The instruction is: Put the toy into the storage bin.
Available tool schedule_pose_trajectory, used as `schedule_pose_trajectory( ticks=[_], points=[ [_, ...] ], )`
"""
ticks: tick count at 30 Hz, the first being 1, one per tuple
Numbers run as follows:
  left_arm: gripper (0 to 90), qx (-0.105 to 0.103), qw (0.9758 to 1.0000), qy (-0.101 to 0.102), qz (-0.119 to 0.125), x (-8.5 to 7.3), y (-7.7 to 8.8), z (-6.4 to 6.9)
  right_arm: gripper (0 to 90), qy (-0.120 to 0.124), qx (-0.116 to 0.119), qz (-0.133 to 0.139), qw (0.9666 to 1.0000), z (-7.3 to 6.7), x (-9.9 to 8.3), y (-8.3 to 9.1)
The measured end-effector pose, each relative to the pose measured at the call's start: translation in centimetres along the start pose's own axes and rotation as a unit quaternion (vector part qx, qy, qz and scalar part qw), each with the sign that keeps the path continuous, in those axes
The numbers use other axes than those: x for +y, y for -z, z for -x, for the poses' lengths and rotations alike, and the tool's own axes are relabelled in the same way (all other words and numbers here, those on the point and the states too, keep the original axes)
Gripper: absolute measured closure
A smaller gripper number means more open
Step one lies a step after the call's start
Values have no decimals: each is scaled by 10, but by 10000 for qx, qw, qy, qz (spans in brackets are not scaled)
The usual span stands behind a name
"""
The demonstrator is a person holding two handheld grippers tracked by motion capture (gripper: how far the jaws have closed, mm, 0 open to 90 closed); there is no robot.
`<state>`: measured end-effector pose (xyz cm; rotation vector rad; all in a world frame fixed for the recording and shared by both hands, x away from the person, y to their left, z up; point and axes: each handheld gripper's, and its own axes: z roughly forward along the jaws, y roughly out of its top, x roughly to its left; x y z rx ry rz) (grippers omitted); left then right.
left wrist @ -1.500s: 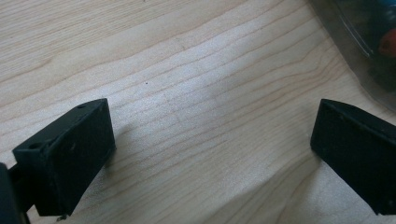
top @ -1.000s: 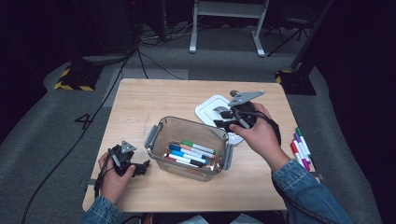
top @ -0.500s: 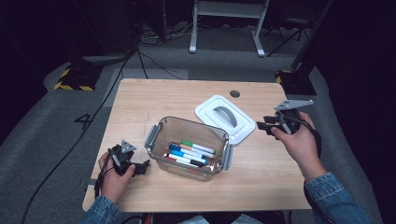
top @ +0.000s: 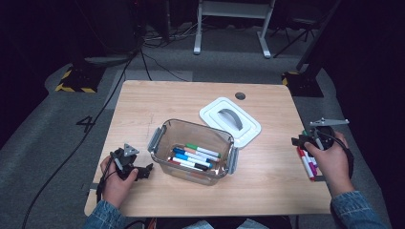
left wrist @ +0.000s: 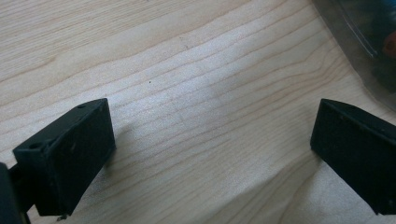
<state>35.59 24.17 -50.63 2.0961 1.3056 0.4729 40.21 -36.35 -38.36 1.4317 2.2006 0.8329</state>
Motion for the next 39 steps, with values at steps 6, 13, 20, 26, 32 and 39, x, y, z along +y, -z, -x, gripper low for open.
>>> schedule_pose_trajectory(
  ticks=[6,13,20,26,32,39],
  points=[
    [2,-1,10000,1,1,0,0,0,631,-246,-205,-241,9992,17,-22,-14],
    [2,-1,10000,1,-1,0,0,0,645,-436,-360,-457,9974,28,-37,-21],
    [2,0,10000,4,0,0,0,0,650,-607,-440,-665,9950,37,-55,-30],
    [2,0,10000,-1,-3,0,0,0,648,-634,-440,-772,9940,39,-62,-38],
    [2,0,10000,-3,-2,0,0,0,637,-735,-429,-818,9930,41,-68,-44],
    [2,0,10000,0,-2,0,0,0,675,-768,-360,-908,9923,39,-71,-53]
  ],
)
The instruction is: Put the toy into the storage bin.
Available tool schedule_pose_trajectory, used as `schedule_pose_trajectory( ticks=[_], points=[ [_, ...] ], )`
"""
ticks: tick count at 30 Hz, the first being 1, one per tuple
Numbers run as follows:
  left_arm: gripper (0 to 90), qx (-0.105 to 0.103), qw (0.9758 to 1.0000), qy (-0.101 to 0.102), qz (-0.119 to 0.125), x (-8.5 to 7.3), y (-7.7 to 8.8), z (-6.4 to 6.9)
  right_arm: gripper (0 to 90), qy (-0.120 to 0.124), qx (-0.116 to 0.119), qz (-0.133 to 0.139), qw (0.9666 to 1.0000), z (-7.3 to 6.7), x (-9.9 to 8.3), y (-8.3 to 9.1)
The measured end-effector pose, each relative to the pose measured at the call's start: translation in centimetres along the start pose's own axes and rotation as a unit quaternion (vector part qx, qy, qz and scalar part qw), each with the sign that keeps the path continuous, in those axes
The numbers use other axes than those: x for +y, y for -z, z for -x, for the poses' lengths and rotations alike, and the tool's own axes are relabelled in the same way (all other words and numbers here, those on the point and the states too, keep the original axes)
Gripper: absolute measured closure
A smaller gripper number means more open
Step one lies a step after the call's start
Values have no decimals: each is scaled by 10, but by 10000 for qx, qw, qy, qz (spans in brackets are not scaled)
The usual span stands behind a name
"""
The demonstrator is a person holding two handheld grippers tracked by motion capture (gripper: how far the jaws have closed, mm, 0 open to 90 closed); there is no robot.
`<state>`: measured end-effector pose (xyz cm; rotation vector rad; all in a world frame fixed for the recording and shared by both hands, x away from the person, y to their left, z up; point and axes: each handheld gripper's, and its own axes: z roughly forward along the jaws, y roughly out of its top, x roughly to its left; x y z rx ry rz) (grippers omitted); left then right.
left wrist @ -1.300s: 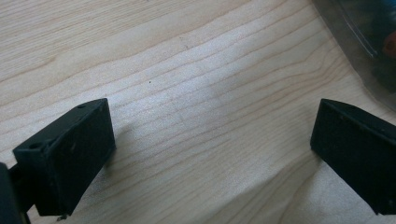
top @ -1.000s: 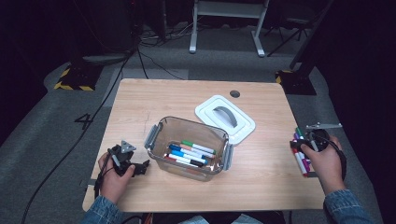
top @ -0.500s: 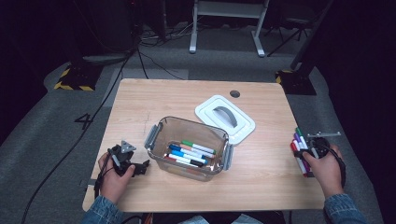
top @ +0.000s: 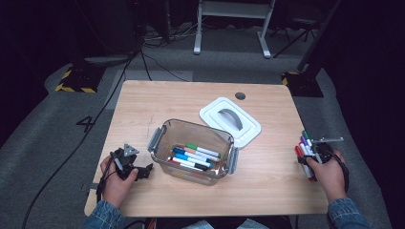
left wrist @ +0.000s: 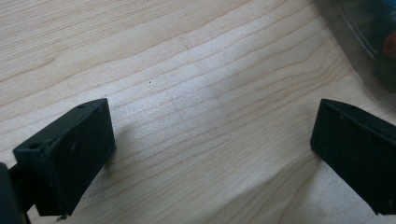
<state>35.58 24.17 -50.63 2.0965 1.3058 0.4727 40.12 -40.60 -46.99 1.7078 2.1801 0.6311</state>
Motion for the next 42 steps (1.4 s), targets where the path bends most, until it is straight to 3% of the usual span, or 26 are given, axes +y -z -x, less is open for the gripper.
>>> schedule_pose_trajectory(
  ticks=[12,26,36,42],
  points=[
    [2,0,10000,1,1,0,0,0,769,131,-75,-6,9999,-8,1,-5],
    [2,-1,10000,1,3,0,0,0,777,95,-67,15,9999,-11,1,-4],
    [2,0,10000,2,3,0,0,0,777,228,159,335,9991,-21,20,23],
    [2,0,10000,1,4,0,0,0,777,437,295,571,9970,-37,38,41]
  ],
)
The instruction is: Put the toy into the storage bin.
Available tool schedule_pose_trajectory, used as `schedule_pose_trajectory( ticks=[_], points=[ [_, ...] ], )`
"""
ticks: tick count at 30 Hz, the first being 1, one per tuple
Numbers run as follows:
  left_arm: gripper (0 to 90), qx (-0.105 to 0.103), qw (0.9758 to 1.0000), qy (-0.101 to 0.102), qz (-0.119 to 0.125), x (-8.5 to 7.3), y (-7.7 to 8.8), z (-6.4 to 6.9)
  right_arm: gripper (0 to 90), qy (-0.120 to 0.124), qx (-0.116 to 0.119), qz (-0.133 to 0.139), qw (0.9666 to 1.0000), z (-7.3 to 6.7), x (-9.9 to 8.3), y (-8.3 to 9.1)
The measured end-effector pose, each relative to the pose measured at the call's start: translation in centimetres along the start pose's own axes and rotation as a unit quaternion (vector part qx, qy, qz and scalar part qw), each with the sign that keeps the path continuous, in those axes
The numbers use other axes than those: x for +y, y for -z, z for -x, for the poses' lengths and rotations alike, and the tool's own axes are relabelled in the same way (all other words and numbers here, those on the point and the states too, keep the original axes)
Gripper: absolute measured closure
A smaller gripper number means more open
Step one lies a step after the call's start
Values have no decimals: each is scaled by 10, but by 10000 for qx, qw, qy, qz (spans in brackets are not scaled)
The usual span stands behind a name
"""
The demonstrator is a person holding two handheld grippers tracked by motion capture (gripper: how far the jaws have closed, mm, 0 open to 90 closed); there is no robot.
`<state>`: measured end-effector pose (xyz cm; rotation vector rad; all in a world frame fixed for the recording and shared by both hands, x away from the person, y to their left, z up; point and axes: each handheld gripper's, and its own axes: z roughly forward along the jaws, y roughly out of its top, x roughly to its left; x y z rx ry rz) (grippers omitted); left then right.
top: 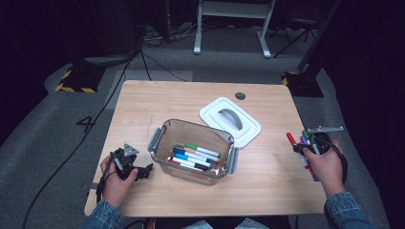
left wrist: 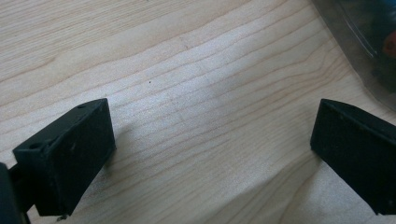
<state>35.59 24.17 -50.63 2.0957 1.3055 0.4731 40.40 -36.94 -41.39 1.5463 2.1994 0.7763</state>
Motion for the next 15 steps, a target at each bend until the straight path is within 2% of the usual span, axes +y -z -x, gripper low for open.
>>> schedule_pose_trajectory(
  ticks=[5,8,10,12,13,15],
  points=[
    [2,1,10000,0,-3,0,0,0,777,232,168,257,9993,-17,23,14],
    [2,-1,10000,-1,-2,0,0,0,777,306,229,304,9988,-23,30,18],
    [2,7,10000,-7,-16,0,0,0,777,436,339,394,9977,-35,40,24],
    [2,3,10000,0,6,-1,0,0,777,498,376,426,9971,-38,44,26],
    [2,4,10000,3,7,-1,1,0,777,566,457,495,9961,-46,50,29],
    [2,3,10000,2,7,-1,1,0,777,616,494,508,9956,-50,54,31]
  ],
)
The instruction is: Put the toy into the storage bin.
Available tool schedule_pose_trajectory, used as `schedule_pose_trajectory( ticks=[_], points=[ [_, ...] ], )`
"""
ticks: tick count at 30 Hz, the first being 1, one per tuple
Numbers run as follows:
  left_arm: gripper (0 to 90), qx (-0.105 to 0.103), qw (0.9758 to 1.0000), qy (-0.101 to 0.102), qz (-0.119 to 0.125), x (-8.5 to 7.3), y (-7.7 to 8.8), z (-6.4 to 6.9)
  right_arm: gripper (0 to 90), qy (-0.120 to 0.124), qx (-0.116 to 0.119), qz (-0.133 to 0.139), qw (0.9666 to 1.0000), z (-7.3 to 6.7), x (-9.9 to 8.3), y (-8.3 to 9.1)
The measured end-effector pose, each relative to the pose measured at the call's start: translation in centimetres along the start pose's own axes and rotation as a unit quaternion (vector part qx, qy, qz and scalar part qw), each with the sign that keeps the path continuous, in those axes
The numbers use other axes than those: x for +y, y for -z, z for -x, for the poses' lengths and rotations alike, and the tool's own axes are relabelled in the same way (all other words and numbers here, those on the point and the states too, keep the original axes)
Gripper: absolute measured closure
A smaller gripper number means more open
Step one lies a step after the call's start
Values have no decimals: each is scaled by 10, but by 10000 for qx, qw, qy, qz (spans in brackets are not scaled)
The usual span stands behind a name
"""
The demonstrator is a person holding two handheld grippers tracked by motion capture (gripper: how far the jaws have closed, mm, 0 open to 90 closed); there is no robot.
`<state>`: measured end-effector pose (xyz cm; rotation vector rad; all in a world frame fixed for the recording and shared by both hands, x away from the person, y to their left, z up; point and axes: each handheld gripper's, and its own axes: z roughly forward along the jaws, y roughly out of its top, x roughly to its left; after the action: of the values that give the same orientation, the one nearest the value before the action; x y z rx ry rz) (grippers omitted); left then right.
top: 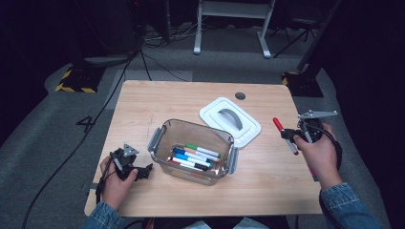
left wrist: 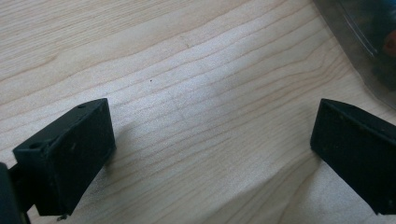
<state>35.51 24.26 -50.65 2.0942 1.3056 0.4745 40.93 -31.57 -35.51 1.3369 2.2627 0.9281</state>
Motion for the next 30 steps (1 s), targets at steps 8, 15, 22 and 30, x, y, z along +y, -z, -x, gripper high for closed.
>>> schedule_pose_trajectory(
  ticks=[8,15,22,30],
  points=[
    [2,-12,10000,-16,-3,0,0,-1,777,354,305,162,9988,-33,35,1],
    [2,-15,10000,-19,-3,0,0,-1,776,567,575,244,9964,-56,54,1],
    [1,-21,10000,-44,-2,0,0,-1,776,824,950,269,9917,-86,69,-4],
    [0,-32,10000,-43,-4,0,0,-1,776,1091,1301,278,9851,-114,81,-10]
  ],
)
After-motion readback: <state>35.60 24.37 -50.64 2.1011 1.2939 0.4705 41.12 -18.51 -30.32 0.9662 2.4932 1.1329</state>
